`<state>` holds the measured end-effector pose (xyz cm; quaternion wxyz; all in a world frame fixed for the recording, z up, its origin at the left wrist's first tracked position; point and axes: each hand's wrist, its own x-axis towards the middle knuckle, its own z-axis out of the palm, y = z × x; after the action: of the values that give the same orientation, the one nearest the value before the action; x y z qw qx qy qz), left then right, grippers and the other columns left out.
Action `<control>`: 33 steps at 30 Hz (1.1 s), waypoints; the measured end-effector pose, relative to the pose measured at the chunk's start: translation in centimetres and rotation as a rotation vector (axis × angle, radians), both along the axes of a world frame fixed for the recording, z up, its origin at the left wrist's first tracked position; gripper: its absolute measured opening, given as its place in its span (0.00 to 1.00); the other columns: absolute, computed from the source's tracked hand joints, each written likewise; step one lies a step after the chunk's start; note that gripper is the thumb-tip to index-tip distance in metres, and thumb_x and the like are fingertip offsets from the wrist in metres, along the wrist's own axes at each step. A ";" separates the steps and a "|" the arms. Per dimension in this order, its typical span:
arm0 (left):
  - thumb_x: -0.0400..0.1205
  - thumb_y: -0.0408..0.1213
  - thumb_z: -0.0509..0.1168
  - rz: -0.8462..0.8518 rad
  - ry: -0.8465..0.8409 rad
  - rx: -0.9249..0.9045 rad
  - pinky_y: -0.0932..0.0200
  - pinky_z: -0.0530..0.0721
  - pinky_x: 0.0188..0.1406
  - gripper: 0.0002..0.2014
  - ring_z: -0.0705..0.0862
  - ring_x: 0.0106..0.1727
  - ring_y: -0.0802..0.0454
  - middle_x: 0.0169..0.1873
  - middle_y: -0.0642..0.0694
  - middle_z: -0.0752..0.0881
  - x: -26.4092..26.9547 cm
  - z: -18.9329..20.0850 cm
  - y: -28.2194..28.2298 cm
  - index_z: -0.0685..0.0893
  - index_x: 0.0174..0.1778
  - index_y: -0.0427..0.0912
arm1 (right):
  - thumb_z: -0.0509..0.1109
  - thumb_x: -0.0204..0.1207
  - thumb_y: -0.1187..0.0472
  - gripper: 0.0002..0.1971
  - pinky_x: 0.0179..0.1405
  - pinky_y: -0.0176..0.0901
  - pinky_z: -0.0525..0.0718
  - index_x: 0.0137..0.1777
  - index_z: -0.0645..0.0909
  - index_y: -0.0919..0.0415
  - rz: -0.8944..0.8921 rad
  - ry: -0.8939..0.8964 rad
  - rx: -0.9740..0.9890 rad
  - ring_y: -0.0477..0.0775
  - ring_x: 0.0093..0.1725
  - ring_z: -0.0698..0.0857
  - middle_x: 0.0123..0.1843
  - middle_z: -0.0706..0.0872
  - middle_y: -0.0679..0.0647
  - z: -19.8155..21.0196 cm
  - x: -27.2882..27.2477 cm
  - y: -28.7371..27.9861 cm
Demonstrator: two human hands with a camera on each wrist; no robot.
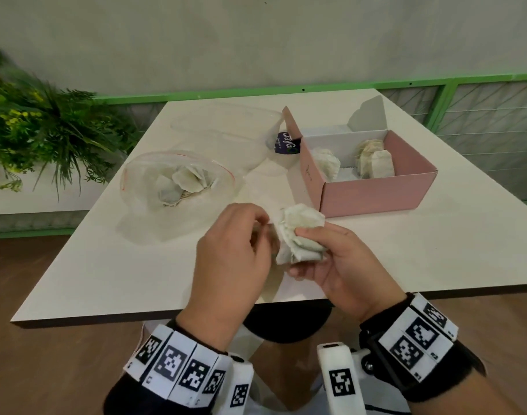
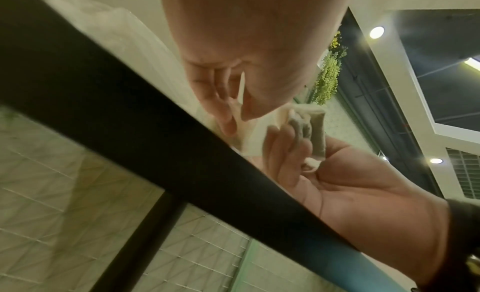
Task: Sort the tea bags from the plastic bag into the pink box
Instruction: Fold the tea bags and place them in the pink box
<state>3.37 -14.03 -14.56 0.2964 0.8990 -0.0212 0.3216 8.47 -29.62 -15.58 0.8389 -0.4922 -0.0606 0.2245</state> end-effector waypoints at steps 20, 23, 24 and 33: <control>0.81 0.51 0.68 -0.187 0.127 -0.336 0.65 0.84 0.46 0.12 0.88 0.47 0.54 0.43 0.56 0.88 -1.0 -1.5 1.4 0.89 0.56 0.50 | 0.67 0.78 0.70 0.12 0.38 0.40 0.88 0.56 0.84 0.78 0.015 0.015 0.196 0.55 0.43 0.91 0.47 0.91 0.66 -0.2 -0.5 -0.4; 0.83 0.41 0.73 -0.203 0.202 -0.434 0.61 0.83 0.42 0.02 0.87 0.40 0.55 0.37 0.53 0.89 -0.6 -1.9 1.2 0.91 0.45 0.51 | 0.67 0.77 0.70 0.13 0.40 0.40 0.88 0.57 0.85 0.78 0.021 0.002 0.204 0.56 0.45 0.92 0.49 0.91 0.67 0.0 -0.6 -0.3; 0.83 0.38 0.74 -0.198 0.197 -0.474 0.61 0.83 0.42 0.05 0.86 0.39 0.56 0.35 0.52 0.89 -0.6 -2.0 1.3 0.91 0.42 0.51 | 0.67 0.77 0.70 0.12 0.42 0.40 0.88 0.56 0.86 0.76 0.017 0.001 0.205 0.56 0.46 0.91 0.49 0.91 0.66 -0.1 -0.6 -0.4; 0.83 0.29 0.70 -0.220 0.123 -0.838 0.58 0.86 0.41 0.06 0.87 0.35 0.52 0.32 0.45 0.90 -0.1 -2.0 2.3 0.91 0.42 0.39 | 0.69 0.75 0.69 0.14 0.48 0.42 0.88 0.58 0.86 0.77 0.034 -0.040 0.103 0.59 0.50 0.91 0.52 0.91 0.67 -0.4 -0.6 -0.2</control>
<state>3.24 -11.77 -16.54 0.6689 0.7108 0.0334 0.2150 7.85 -29.86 -15.94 0.8578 -0.4514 -0.0971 0.2255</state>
